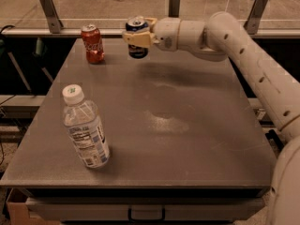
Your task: Move pepsi can near coke can
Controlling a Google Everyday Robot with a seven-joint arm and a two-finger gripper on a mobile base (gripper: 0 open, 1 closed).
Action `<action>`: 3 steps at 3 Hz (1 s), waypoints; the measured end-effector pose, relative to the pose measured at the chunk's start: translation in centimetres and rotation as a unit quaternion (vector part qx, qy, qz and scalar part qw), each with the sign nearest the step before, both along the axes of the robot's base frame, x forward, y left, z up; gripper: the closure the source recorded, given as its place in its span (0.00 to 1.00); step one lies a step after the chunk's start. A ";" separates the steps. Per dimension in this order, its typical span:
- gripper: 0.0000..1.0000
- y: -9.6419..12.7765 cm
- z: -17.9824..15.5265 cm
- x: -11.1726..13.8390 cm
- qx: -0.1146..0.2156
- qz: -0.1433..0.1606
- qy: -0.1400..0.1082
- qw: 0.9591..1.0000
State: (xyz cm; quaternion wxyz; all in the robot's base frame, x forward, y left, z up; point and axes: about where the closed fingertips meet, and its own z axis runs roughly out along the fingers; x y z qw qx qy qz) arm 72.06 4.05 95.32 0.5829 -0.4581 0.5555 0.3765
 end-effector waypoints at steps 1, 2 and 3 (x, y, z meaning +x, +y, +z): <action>1.00 4.5 -1.1 0.8 0.022 0.011 0.009 1.000; 0.84 6.9 -1.9 2.6 0.036 0.011 0.008 0.999; 0.60 7.5 -2.3 4.3 0.041 -0.004 0.006 0.999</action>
Offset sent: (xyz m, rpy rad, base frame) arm 0.0546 0.0877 -0.0235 0.1108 0.0046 0.0048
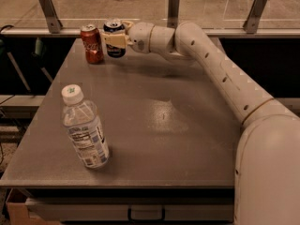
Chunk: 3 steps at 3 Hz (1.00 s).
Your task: Move pepsi can near coke can
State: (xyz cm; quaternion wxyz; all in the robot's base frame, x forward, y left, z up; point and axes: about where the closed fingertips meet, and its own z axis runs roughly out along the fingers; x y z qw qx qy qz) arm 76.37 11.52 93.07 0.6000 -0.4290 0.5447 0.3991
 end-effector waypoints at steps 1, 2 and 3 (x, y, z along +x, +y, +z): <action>0.36 -0.3 -0.7 1.0 -0.002 -0.016 0.003 1.000; 0.12 -0.1 -1.4 1.3 -0.007 -0.018 0.009 1.000; 0.00 1.0 -2.3 0.8 -0.014 0.001 0.020 1.000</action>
Offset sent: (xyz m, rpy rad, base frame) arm 0.0190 -0.0060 -0.0226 -0.0256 0.0332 -0.0474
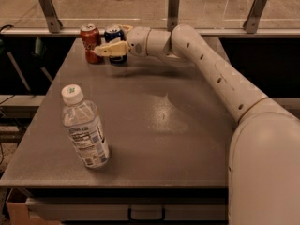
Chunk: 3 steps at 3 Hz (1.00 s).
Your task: Move pepsi can near coke can
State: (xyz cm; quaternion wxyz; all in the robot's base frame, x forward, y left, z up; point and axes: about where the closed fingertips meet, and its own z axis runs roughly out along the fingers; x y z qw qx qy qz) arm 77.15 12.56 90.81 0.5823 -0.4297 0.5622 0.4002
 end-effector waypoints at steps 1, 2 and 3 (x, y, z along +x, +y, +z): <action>0.00 -0.3 -0.3 -0.3 -0.003 0.002 0.009 1.000; 0.00 -3.8 1.1 -1.2 -0.013 -0.031 -0.010 0.999; 0.00 -14.6 5.8 -5.2 -0.055 -0.128 -0.060 0.988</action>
Offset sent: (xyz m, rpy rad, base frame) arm -0.0212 -0.1285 0.0303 -0.0667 -0.0732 -0.2123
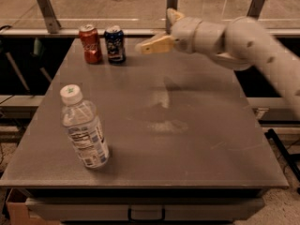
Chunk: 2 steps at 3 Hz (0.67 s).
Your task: Move pepsi can near coke can
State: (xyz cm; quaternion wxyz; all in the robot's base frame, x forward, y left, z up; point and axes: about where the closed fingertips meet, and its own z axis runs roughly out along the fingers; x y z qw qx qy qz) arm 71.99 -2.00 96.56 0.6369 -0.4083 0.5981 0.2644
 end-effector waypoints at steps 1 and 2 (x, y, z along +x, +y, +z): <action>0.00 -8.3 4.7 -4.7 -0.049 -0.066 -0.042 0.996; 0.00 -15.4 9.9 -9.6 -0.096 -0.146 -0.088 0.981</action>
Offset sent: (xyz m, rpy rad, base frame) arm -0.1798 -0.2826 0.1867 -0.3339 -0.3166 -0.5803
